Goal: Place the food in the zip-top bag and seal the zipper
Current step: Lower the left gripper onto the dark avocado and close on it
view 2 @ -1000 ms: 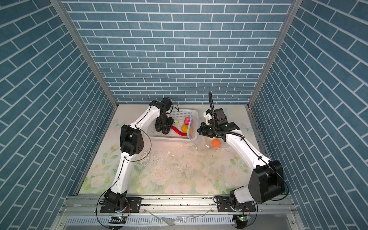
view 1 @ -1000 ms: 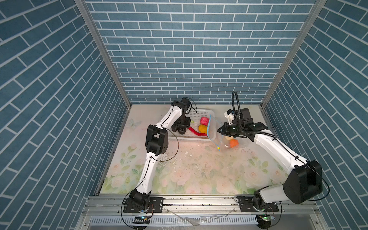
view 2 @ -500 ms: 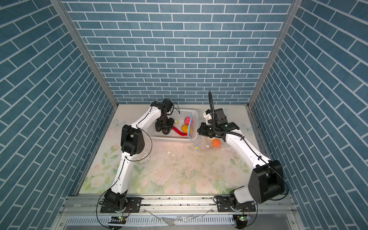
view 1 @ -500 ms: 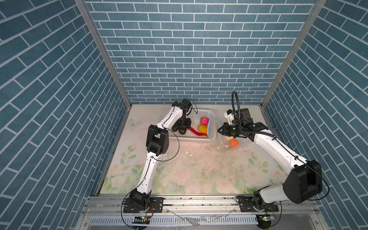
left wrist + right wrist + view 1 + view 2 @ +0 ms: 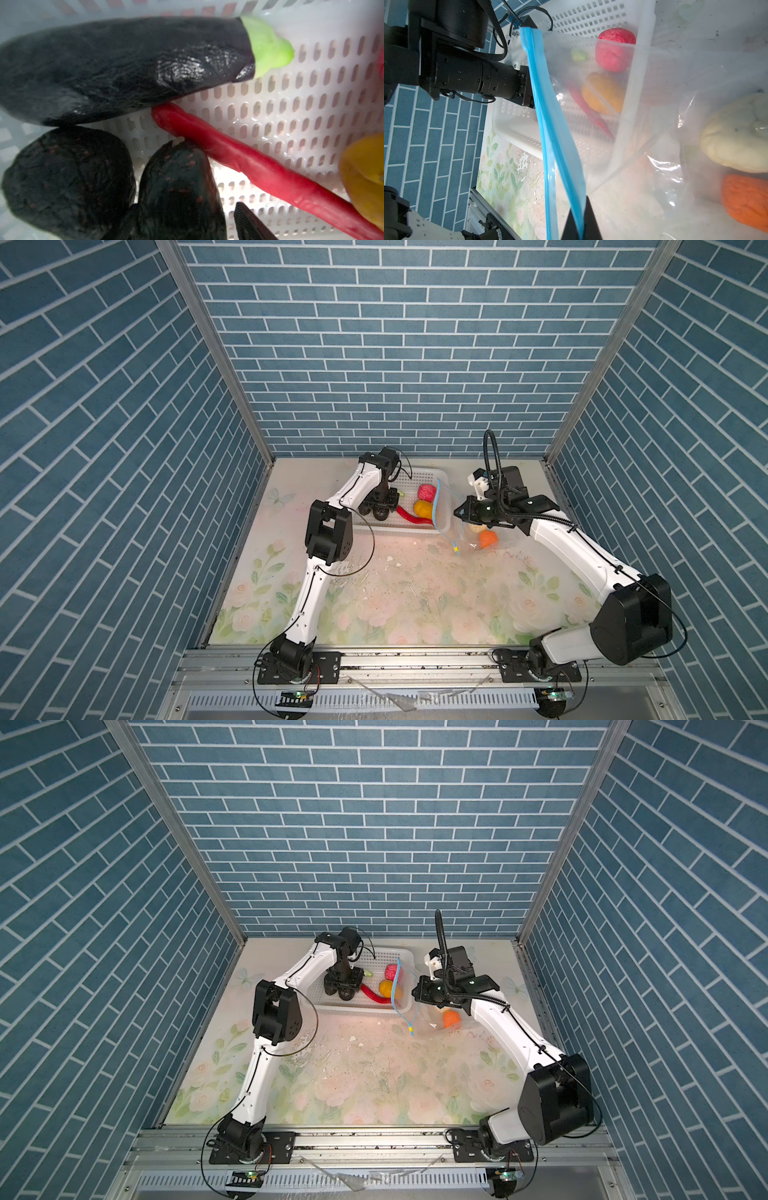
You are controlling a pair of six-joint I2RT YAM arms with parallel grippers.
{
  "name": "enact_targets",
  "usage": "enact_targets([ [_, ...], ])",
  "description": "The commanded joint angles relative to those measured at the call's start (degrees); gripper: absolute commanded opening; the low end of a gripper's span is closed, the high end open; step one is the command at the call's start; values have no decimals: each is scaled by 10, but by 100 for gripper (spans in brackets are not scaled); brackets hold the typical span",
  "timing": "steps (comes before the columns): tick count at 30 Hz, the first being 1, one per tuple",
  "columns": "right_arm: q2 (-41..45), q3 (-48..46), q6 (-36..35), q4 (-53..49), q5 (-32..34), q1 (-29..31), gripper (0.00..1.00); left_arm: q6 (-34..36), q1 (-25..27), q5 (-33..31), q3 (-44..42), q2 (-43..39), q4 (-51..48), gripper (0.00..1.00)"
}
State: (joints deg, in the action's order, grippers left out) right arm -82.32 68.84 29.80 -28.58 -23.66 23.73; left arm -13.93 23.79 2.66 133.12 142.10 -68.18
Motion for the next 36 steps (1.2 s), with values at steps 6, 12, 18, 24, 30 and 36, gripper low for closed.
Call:
enact_targets([
  [6,0,8,14,6,-5,-1,0,-4,2,-1,-17,1,-5,65],
  [12,0,9,14,4,-4,-1,0,-8,3,-1,-18,-17,-5,58],
  [18,0,12,14,4,-3,-1,0,-13,5,0,-26,-36,-5,55],
  [24,0,12,15,3,-3,-1,0,-17,9,9,-40,-58,1,53],
  [30,1,14,15,1,-2,-1,0,-26,16,17,-74,-90,19,53],
  [36,-2,17,15,-2,-2,-1,0,-40,32,32,-128,-135,47,52],
])
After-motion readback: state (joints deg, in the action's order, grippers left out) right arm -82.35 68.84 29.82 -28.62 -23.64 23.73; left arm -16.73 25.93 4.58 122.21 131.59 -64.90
